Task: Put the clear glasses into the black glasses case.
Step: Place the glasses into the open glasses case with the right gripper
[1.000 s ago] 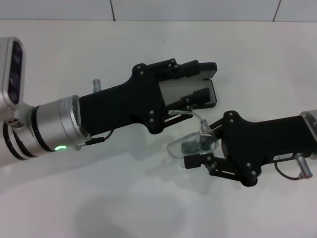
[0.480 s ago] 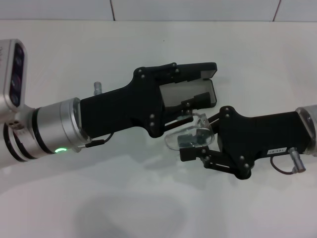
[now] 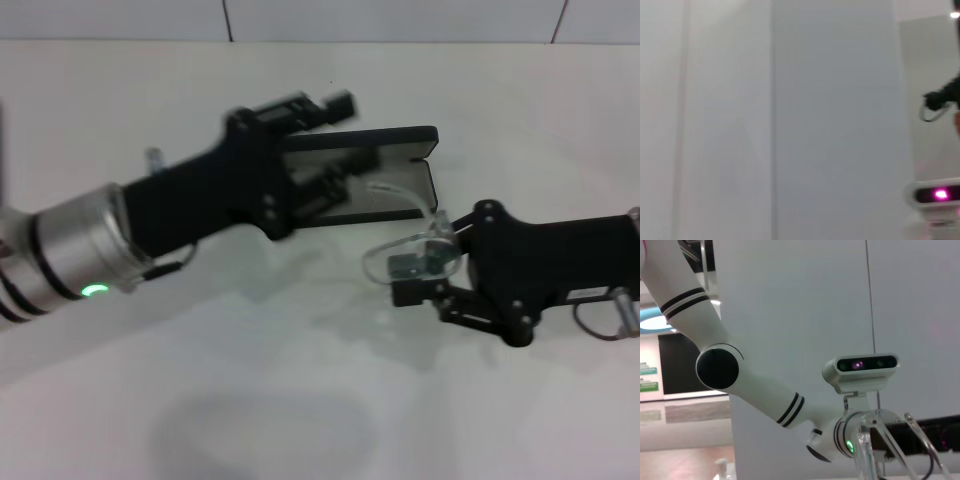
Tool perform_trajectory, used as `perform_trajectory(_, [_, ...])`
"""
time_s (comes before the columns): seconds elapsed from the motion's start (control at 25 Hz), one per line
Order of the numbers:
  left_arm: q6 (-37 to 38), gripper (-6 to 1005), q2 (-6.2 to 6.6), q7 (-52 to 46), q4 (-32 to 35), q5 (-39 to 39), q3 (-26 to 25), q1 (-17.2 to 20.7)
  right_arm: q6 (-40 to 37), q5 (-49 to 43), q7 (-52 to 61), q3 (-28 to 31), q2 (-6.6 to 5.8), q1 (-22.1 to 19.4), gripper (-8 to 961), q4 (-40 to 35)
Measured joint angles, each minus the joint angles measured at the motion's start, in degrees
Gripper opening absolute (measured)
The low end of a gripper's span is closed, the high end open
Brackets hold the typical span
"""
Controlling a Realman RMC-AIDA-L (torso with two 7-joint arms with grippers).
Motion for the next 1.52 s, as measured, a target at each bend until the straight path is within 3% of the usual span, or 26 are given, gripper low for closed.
perform_trajectory(0.16, [-0.91,525,0.15,0.75,0.00,0.18,-5.55,1.53,-0.01,-0.03,0.41,0.17,-1.06,-2.77,197,-4.65])
perform_trajectory(0.28, [-1.29,525,0.28,0.99,0.01,0.13,-10.31,3.10,4.77,-0.10,0.64,0.24,-1.29,-5.13,200,-9.43])
perform_trajectory(0.36, [-1.35,526,0.25,1.03,0.01,0.05,-12.97,3.91,9.05,-0.55,1.15,0.19,-0.71,-6.13,202,-12.25])
perform_trajectory(0.48, [-1.39,526,0.23,1.08,0.01,-0.10,-16.41,5.15,20.14,-5.38,2.90,-0.89,1.76,-8.58,205,-19.61])
perform_trajectory(0.56, [-1.40,526,0.22,1.09,0.01,-0.10,-17.57,5.67,29.08,-7.78,3.84,-6.18,2.31,-10.25,207,-24.58])
perform_trajectory(0.8, [-2.02,526,0.22,0.69,-0.25,0.27,-19.14,6.24,56.64,-11.85,4.45,-25.12,2.19,-12.87,212,-34.44])
perform_trajectory(1.04, [-3.35,526,0.17,0.55,-0.97,0.41,-18.92,5.25,71.87,-15.55,4.80,-36.32,2.20,-12.78,218,-35.49])
perform_trajectory(1.52, [-3.60,527,0.17,0.31,-2.38,1.62,-18.83,3.53,91.32,-17.03,4.91,-47.11,2.48,-11.54,230,-30.88])
